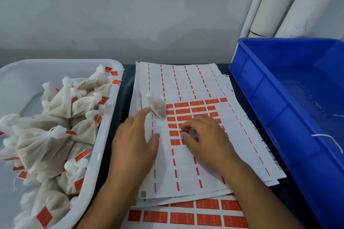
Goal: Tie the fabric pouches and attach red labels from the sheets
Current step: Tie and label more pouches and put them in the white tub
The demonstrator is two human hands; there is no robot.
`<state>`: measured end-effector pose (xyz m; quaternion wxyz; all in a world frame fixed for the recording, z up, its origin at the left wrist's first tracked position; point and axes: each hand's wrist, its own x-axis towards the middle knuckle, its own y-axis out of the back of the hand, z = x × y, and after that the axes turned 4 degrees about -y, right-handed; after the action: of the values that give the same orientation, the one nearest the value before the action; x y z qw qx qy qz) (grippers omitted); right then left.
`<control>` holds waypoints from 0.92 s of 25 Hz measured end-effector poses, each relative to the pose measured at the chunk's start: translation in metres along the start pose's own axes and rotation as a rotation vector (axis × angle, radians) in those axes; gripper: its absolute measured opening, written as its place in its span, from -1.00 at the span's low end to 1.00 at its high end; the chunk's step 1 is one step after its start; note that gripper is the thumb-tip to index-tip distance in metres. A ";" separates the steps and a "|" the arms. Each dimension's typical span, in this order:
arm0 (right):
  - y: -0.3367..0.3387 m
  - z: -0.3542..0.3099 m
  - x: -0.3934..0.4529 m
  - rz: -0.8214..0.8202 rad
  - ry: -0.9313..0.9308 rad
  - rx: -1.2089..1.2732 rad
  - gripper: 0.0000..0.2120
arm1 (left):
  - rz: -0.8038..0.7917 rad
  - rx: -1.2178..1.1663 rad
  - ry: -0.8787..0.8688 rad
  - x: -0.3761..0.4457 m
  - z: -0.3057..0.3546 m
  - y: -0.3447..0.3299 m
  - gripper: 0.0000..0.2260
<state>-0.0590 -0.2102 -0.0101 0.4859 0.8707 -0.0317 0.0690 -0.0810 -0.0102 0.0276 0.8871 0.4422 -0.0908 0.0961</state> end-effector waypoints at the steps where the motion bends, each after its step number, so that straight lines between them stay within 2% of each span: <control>1: 0.000 0.000 0.000 0.000 -0.002 0.005 -0.71 | -0.010 -0.033 0.037 0.002 -0.002 0.000 -0.41; 6: 0.000 0.002 0.002 -0.015 0.000 0.009 -0.70 | -0.025 -0.039 0.080 0.008 -0.002 0.006 -0.58; 13: 0.001 0.002 0.001 -0.029 -0.003 0.001 -0.71 | -0.004 0.155 0.039 0.005 0.004 0.010 -0.58; 20: -0.001 0.001 0.002 -0.044 -0.004 0.004 -0.69 | 0.110 0.033 0.013 -0.001 0.011 0.009 -0.61; 23: -0.001 0.001 0.001 -0.039 -0.003 0.006 -0.69 | 0.101 0.031 -0.027 -0.001 0.010 0.007 -0.65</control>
<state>-0.0581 -0.2101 -0.0111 0.4843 0.8728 -0.0150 0.0584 -0.0842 -0.0144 0.0389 0.8728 0.4520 -0.1237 0.1361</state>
